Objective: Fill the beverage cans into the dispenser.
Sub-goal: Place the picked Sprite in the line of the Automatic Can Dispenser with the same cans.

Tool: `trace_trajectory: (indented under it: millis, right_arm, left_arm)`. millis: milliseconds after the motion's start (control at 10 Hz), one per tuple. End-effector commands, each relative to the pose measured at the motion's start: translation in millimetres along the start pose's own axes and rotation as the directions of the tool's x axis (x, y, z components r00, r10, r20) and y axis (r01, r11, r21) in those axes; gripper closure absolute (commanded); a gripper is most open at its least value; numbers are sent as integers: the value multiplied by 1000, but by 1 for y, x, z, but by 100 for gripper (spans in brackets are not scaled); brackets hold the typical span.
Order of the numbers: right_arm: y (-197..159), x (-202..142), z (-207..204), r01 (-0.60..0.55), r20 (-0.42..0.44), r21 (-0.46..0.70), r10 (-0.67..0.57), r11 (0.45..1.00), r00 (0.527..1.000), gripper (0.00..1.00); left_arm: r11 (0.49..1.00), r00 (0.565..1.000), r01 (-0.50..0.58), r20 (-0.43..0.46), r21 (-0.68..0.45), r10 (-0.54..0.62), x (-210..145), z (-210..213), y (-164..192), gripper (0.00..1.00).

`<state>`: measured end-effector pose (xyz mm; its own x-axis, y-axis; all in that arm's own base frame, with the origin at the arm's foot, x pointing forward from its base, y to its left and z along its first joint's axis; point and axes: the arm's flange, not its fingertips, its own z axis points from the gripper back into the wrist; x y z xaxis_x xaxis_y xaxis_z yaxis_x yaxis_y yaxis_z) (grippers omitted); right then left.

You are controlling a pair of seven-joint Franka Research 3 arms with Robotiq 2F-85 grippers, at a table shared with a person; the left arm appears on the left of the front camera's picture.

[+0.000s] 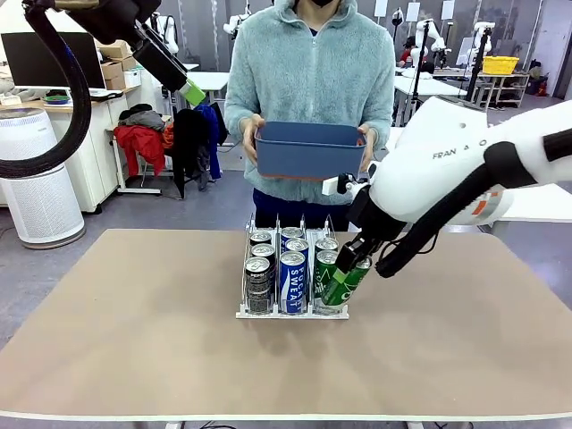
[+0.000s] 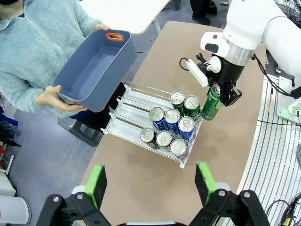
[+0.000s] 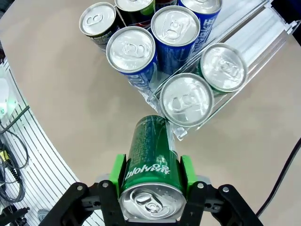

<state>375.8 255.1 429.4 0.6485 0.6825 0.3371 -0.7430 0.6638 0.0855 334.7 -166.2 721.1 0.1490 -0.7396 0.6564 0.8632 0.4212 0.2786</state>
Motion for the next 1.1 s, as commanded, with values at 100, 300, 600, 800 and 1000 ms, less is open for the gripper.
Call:
trace_trajectory:
  millis: [100,300,600,800,1000]
  right_arm:
    - [-20,22,-11,-59,31,-21,60,998,998,42]
    - [-26,30,-12,-114,51,-40,116,993,992,42]
    - [-33,42,-18,-128,67,-49,131,991,989,42]
    - [-36,47,-21,-118,98,-48,122,992,988,42]
    - [-38,51,-24,-129,91,-67,135,989,987,42]
  left_arm:
    - [1000,1000,-2,-4,-4,2,-2,-1,0,0]
    - [1000,1000,-2,-4,-4,2,-2,-1,0,0]
    - [1000,1000,-2,-4,-4,2,-2,-1,0,0]
    - [1000,1000,-2,-4,-4,2,-2,-1,0,0]
    - [1000,1000,-2,-4,-4,2,-2,-1,0,0]
